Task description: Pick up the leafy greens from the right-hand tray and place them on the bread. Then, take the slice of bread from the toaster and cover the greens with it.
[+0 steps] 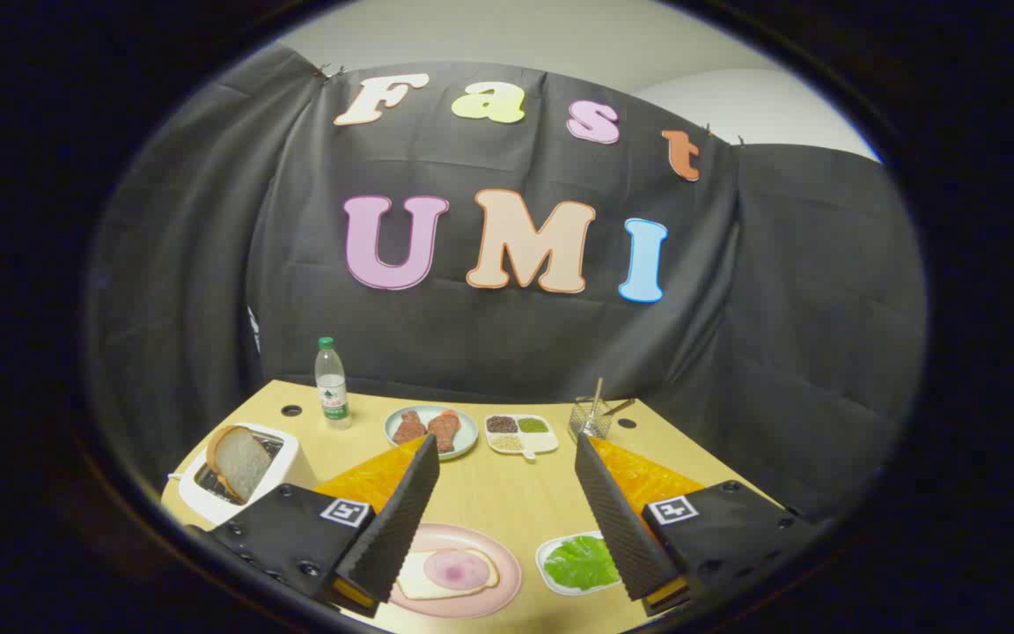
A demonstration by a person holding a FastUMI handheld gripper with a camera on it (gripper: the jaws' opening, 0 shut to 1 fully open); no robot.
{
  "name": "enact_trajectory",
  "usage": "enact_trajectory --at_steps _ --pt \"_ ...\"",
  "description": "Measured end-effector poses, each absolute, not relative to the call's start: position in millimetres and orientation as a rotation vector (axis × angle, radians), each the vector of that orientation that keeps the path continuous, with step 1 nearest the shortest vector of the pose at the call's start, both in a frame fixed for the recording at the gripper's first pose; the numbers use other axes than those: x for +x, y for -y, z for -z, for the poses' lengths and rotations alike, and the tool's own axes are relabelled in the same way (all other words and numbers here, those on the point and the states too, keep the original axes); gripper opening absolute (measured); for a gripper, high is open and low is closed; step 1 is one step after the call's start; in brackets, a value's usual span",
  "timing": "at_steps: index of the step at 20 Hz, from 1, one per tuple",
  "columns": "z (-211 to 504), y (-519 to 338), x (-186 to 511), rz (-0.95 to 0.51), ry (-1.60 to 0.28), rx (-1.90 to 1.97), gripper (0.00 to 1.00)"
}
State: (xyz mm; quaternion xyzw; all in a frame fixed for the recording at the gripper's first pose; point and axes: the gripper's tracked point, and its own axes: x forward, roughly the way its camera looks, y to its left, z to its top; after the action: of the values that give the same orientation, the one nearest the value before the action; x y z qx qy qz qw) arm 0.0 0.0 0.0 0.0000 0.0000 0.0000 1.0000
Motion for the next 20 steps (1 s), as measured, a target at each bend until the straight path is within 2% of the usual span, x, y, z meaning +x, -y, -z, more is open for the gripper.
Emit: enact_trajectory --at_steps 20 --pt "6 52 -27 -0.213 0.037 0.083 0.98"
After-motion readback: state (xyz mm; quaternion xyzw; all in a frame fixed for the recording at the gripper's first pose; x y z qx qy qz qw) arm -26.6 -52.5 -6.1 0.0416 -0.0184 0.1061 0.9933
